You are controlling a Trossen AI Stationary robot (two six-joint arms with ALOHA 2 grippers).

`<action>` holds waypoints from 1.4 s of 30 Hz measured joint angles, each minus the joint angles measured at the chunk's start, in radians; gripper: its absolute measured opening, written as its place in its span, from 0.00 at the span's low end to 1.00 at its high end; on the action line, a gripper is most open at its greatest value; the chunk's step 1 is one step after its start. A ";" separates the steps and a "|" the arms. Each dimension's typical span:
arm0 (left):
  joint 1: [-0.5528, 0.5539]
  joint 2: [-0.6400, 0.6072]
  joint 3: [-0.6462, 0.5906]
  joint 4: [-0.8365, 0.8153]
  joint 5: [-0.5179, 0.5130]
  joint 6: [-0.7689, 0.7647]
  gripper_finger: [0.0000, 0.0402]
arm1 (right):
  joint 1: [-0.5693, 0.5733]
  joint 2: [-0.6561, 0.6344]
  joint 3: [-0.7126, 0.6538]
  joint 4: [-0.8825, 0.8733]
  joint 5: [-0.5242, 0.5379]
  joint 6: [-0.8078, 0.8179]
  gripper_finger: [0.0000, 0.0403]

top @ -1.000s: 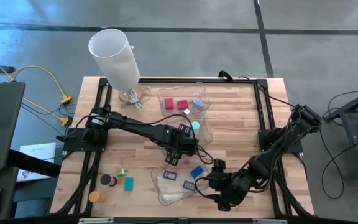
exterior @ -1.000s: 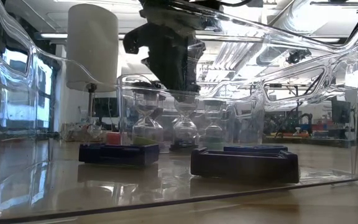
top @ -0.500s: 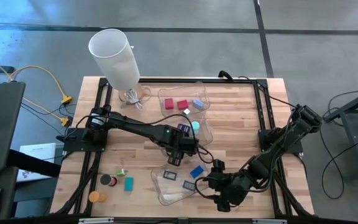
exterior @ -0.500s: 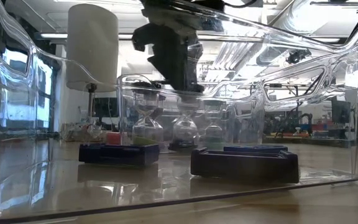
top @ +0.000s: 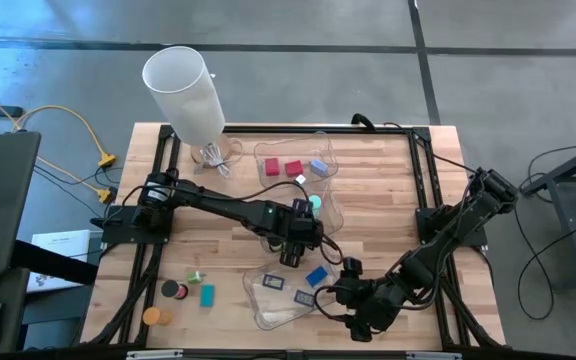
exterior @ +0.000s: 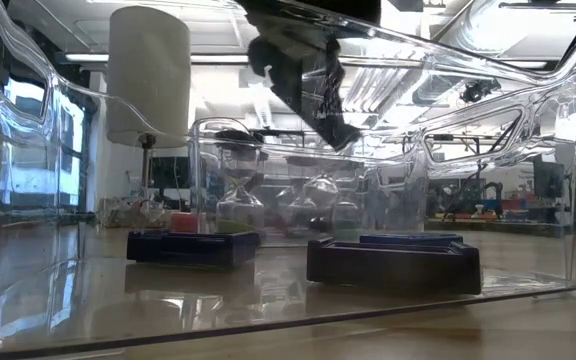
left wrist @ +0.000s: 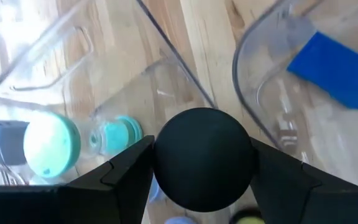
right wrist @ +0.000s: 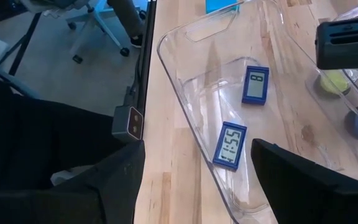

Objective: Pick & Place Office items
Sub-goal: Put the dark blue hourglass into the middle transparent bin

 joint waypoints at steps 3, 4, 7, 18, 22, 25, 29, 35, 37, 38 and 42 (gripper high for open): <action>0.000 0.000 0.000 0.032 0.001 -0.002 0.57 | 0.000 0.000 0.000 0.003 0.001 0.000 0.70; 0.000 0.000 0.000 0.032 0.005 -0.010 0.57 | 0.000 0.000 0.000 0.007 0.002 0.000 0.70; -0.001 0.000 0.000 0.031 0.005 -0.050 0.57 | 0.000 0.000 0.000 0.016 0.003 0.001 0.70; -0.006 0.000 0.000 0.003 0.033 -0.057 0.57 | 0.000 0.000 0.000 0.018 0.002 0.002 0.70; -0.010 0.000 0.000 0.001 0.032 -0.060 0.57 | 0.000 0.000 0.000 0.018 0.002 0.002 0.70; -0.013 0.000 0.000 0.001 0.030 -0.076 0.57 | 0.000 0.000 0.000 0.017 0.002 0.002 0.70; -0.017 0.000 0.000 0.000 0.026 -0.080 0.57 | 0.000 0.000 0.000 0.016 0.003 0.001 0.70; -0.021 0.000 0.000 -0.004 0.026 -0.078 0.57 | 0.000 0.000 0.000 0.015 0.003 0.001 0.70; -0.021 0.000 0.000 -0.005 0.026 -0.078 0.57 | 0.000 0.000 0.000 0.015 0.003 0.001 0.70; -0.021 0.000 0.000 -0.007 0.026 -0.078 0.57 | 0.000 0.000 0.000 0.015 0.003 0.001 0.70; -0.022 0.000 0.000 -0.010 0.026 -0.078 0.57 | 0.000 0.000 0.000 0.015 0.003 0.000 0.70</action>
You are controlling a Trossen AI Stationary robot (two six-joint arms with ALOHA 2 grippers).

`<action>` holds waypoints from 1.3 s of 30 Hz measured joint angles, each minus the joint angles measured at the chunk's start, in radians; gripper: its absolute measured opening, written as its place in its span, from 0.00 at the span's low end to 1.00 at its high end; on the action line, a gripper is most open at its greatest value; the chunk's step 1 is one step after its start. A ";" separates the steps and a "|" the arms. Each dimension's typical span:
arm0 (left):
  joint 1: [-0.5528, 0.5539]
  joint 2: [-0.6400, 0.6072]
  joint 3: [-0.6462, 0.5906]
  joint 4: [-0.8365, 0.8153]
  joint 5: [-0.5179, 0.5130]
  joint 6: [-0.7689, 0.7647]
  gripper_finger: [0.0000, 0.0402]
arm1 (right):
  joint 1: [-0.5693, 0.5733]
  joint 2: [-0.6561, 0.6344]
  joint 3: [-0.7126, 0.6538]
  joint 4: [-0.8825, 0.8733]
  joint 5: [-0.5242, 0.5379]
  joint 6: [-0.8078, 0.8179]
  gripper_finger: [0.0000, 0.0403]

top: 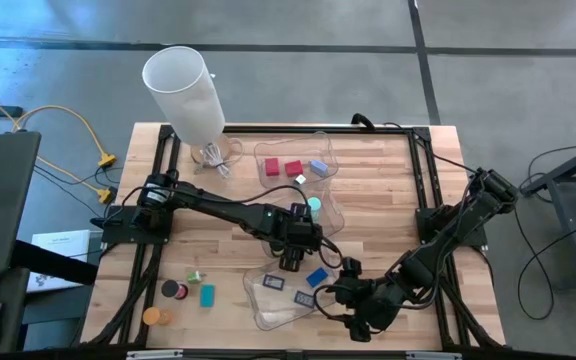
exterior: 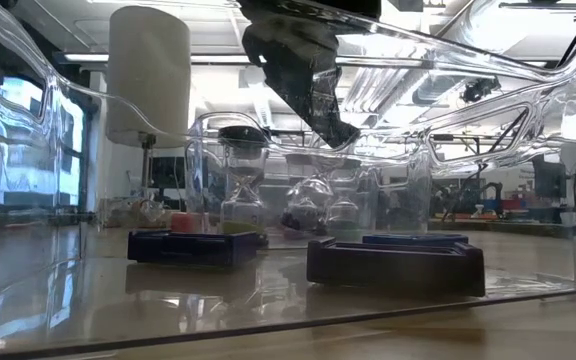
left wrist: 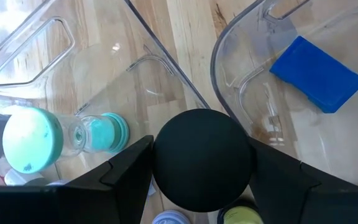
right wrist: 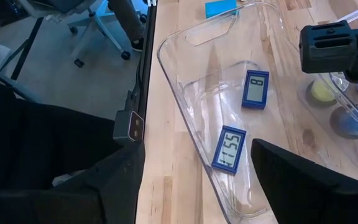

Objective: Pick & Place Office items
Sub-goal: Put the dark blue hourglass into the middle transparent bin

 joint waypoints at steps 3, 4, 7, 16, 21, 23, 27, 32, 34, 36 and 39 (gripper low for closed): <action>0.000 0.000 0.000 0.000 0.000 0.000 0.57 | -0.001 0.000 0.000 0.000 0.000 0.000 0.70; 0.000 0.000 0.000 0.000 0.000 0.000 0.57 | -0.002 0.000 0.000 0.000 0.000 0.000 0.70; 0.000 0.000 0.000 0.000 0.000 0.000 0.57 | -0.002 0.000 0.000 0.000 0.000 0.000 0.70; 0.000 0.000 0.000 -0.001 0.000 0.000 0.57 | -0.002 0.000 0.000 0.000 0.000 0.000 0.70; 0.000 0.000 0.000 0.000 0.000 0.000 0.57 | -0.002 0.000 0.000 0.000 0.000 0.000 0.70; 0.000 0.000 0.000 0.000 0.000 -0.003 0.57 | -0.002 0.000 0.000 0.000 0.000 0.000 0.70; 0.000 0.000 0.000 0.000 0.000 0.010 0.57 | -0.002 0.000 0.000 0.000 0.000 -0.001 0.70; 0.000 0.000 0.000 -0.001 0.020 0.012 0.57 | -0.001 0.000 0.000 0.000 0.000 -0.001 0.70; 0.000 0.000 0.000 -0.002 0.022 0.009 0.57 | -0.002 0.000 0.000 0.000 0.000 -0.001 0.70; 0.000 0.000 0.000 -0.002 0.022 -0.003 0.57 | -0.002 0.000 0.000 0.000 0.000 -0.003 0.70; 0.000 0.000 0.000 0.001 0.026 0.000 0.57 | -0.001 0.000 0.000 0.000 0.000 -0.004 0.70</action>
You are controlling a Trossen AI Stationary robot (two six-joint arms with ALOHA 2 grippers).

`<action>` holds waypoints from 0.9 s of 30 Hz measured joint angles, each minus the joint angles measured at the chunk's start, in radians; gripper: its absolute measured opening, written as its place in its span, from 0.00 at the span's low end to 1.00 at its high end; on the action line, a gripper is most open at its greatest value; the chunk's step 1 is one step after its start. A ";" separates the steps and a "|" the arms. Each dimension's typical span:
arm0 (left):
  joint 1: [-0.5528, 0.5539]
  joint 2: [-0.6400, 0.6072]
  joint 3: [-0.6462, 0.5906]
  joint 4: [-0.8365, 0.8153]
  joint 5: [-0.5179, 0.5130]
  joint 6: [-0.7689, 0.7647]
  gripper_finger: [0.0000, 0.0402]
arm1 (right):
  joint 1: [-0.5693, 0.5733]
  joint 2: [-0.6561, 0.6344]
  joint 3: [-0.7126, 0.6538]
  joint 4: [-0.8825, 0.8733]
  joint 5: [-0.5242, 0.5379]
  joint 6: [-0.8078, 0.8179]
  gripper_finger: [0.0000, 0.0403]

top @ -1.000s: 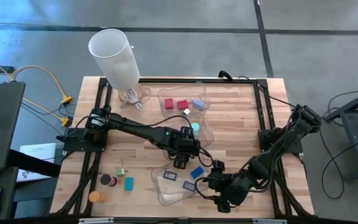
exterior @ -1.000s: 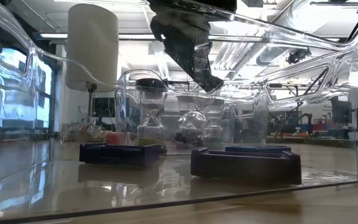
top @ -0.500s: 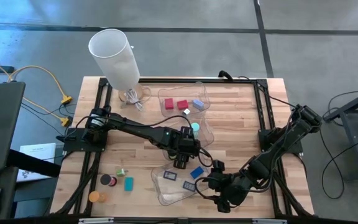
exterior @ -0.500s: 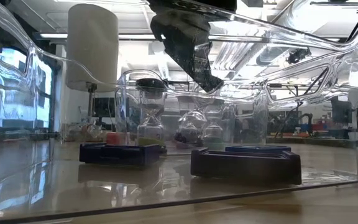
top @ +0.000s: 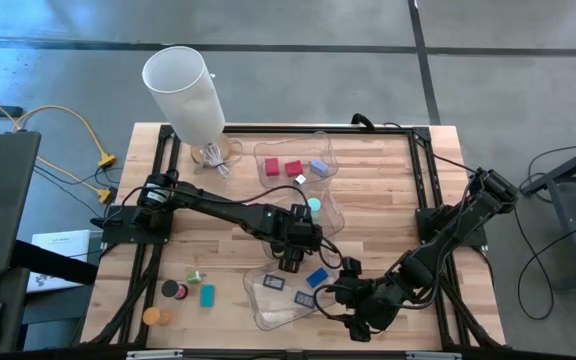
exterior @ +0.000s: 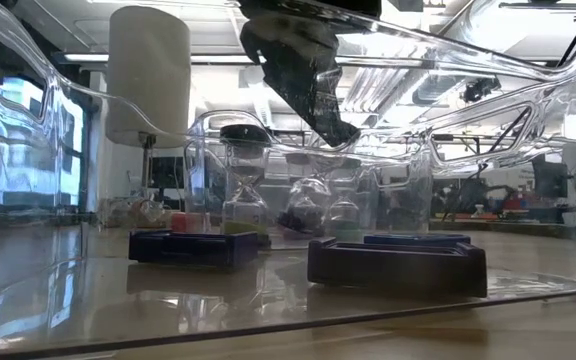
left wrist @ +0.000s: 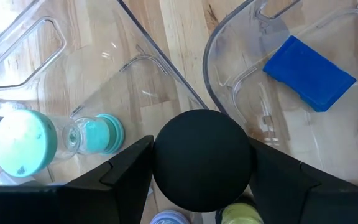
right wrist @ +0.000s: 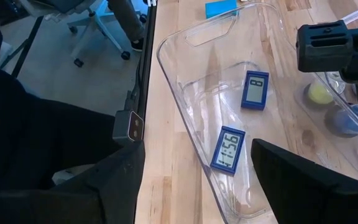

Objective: Pick & Place Office items
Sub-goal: Put the dark blue hourglass into the middle transparent bin

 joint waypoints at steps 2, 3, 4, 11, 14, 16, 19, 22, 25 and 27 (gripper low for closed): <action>-0.001 0.000 0.000 0.000 0.000 0.000 0.57 | 0.000 0.000 0.000 0.000 0.000 0.000 0.70; -0.003 0.000 0.000 0.000 0.000 -0.001 0.57 | 0.000 0.000 0.000 0.000 0.000 0.000 0.70; -0.004 0.000 0.000 0.000 -0.001 -0.004 0.57 | 0.000 0.000 0.000 0.000 0.000 0.000 0.70; -0.008 0.000 0.000 0.003 -0.002 0.039 0.57 | 0.000 0.000 0.000 0.000 0.000 0.000 0.70; -0.008 0.000 0.000 0.001 -0.002 0.004 0.57 | 0.000 0.000 0.000 0.000 0.000 0.000 0.70; -0.008 0.000 0.000 -0.003 -0.002 -0.004 0.57 | 0.000 0.000 0.000 0.000 0.000 0.000 0.70; -0.009 0.000 0.000 -0.004 -0.002 -0.018 0.57 | 0.000 0.000 0.000 0.000 0.000 0.000 0.70; -0.012 0.000 0.000 -0.004 -0.002 -0.054 0.57 | 0.000 0.000 0.000 0.001 0.000 0.000 0.70; -0.013 0.000 0.000 -0.008 0.000 -0.080 0.57 | 0.000 0.000 0.000 0.003 0.000 0.000 0.70; -0.013 0.000 0.000 -0.017 0.000 -0.076 0.57 | 0.000 0.000 0.000 0.007 0.000 0.000 0.70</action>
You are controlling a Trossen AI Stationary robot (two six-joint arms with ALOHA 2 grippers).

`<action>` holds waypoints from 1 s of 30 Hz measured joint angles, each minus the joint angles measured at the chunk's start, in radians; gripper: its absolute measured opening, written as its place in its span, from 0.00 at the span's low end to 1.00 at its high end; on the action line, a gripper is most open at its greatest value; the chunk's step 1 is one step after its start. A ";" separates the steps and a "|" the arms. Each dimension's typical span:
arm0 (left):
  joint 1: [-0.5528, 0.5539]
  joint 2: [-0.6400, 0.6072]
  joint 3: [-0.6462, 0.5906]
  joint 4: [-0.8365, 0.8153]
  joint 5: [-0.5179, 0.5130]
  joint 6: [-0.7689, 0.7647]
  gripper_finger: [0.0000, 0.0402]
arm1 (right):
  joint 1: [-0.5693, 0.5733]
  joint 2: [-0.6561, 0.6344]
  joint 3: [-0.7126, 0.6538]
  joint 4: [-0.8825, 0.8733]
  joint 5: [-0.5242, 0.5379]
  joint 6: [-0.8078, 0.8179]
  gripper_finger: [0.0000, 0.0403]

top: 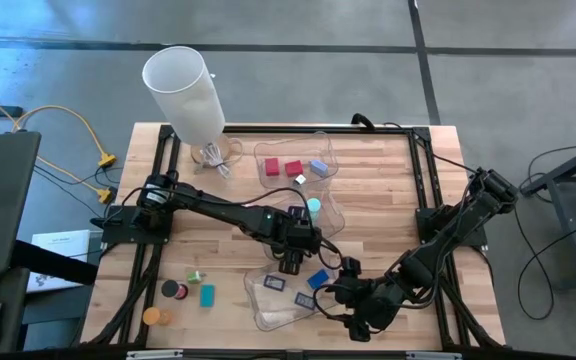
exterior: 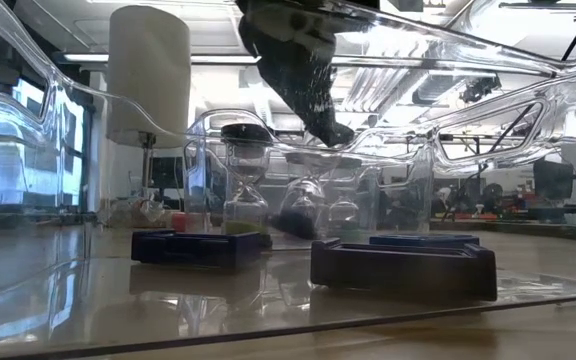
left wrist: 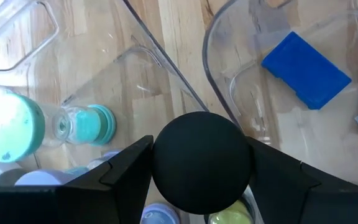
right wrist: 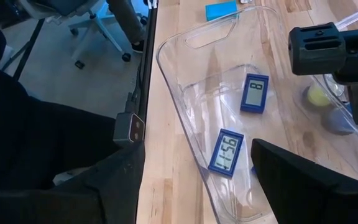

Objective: Pick & Place Office items
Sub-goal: Put the dark blue hourglass into the middle transparent bin

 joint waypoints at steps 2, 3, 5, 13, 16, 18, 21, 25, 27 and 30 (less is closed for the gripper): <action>0.000 0.000 0.000 -0.003 0.000 -0.003 0.57 | 0.000 0.000 0.000 0.001 0.000 0.000 0.70; 0.000 0.000 0.000 -0.005 -0.001 -0.003 0.57 | 0.000 0.000 0.000 0.002 0.000 0.000 0.70; 0.000 0.000 0.000 -0.006 -0.004 0.000 0.57 | 0.000 0.000 0.000 0.006 0.000 0.000 0.70; 0.000 0.000 0.000 -0.014 -0.009 0.000 0.57 | 0.000 0.000 0.000 0.022 0.000 0.000 0.70; 0.000 0.000 0.000 -0.014 -0.011 -0.001 0.57 | 0.000 0.000 0.000 0.023 0.000 0.000 0.70; 0.000 0.000 0.000 -0.014 -0.012 -0.002 0.58 | 0.000 0.000 0.000 0.022 0.000 0.000 0.70; -0.001 0.000 0.000 -0.012 -0.022 -0.002 0.61 | 0.000 0.000 0.000 0.023 0.000 0.000 0.70; -0.001 0.000 0.000 -0.006 -0.023 0.002 0.71 | 0.000 0.000 0.000 0.023 0.000 0.000 0.70; -0.001 0.000 0.000 -0.006 -0.026 0.005 0.75 | 0.000 0.000 0.000 0.022 0.000 0.000 0.70; 0.000 0.000 0.000 -0.006 -0.027 0.007 0.78 | 0.000 0.000 0.000 0.022 0.000 0.000 0.70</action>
